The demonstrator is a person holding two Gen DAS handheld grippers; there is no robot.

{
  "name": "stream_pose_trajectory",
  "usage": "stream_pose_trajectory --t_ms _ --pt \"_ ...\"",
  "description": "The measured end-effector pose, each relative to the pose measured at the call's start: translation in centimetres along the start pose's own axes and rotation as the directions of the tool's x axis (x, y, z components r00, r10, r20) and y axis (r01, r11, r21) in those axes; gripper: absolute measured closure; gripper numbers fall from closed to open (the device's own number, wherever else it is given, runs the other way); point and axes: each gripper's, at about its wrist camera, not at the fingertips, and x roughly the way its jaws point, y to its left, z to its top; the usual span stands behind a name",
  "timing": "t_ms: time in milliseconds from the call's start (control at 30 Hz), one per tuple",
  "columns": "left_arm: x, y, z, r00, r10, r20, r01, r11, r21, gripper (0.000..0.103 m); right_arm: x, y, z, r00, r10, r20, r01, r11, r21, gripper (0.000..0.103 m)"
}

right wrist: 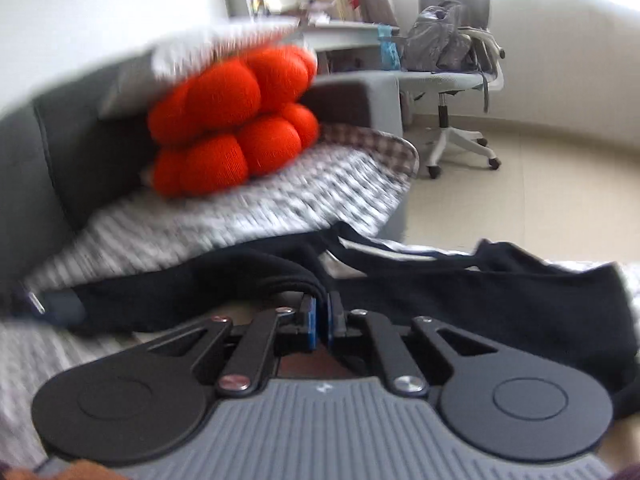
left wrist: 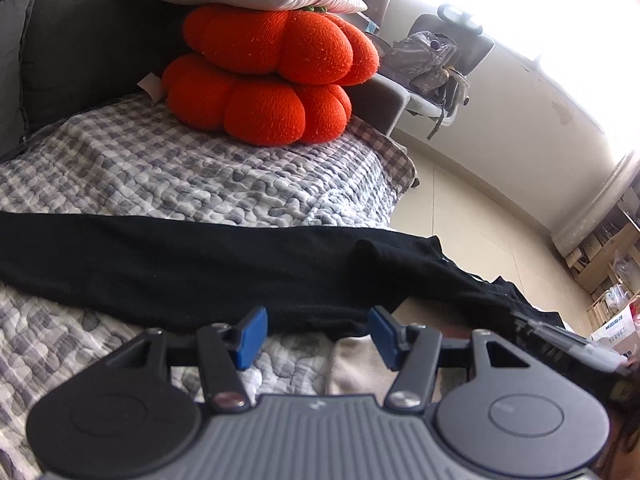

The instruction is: Fold clothes

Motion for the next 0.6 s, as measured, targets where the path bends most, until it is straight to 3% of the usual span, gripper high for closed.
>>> stream_pose_trajectory --t_ms 100,200,267,400,467,500,600 --pt "0.1 0.0 0.0 1.000 0.002 -0.002 -0.002 1.000 -0.002 0.045 0.9 3.5 -0.8 0.994 -0.111 0.012 0.110 0.960 -0.257 0.088" --pt "0.1 0.0 0.0 1.000 0.011 0.000 -0.011 1.000 -0.001 0.045 2.1 7.1 -1.7 0.977 -0.196 0.083 0.211 0.854 -0.475 0.088" --pt "0.1 0.2 0.1 1.000 0.009 -0.002 -0.009 1.000 -0.008 0.045 3.2 9.1 -2.1 0.963 -0.230 0.139 0.268 0.765 -0.585 0.088" --pt "0.1 0.6 0.2 1.000 0.005 -0.004 -0.005 1.000 -0.024 0.045 4.9 11.2 -2.3 0.959 -0.222 0.176 0.280 0.665 -0.693 0.088" --pt "0.1 0.9 0.3 1.000 0.003 -0.004 -0.003 0.999 -0.032 0.045 5.0 11.8 -2.5 0.965 -0.185 0.186 0.262 0.646 -0.717 0.089" --pt "0.0 1.0 0.4 1.000 0.002 -0.004 -0.003 0.999 -0.037 0.045 4.8 11.8 -2.5 0.970 -0.166 0.176 0.242 0.656 -0.715 0.099" --pt "-0.2 1.5 0.6 1.000 -0.001 0.002 0.001 0.998 -0.055 0.045 4.0 11.4 -1.9 0.982 -0.109 0.156 0.186 0.716 -0.673 0.099"
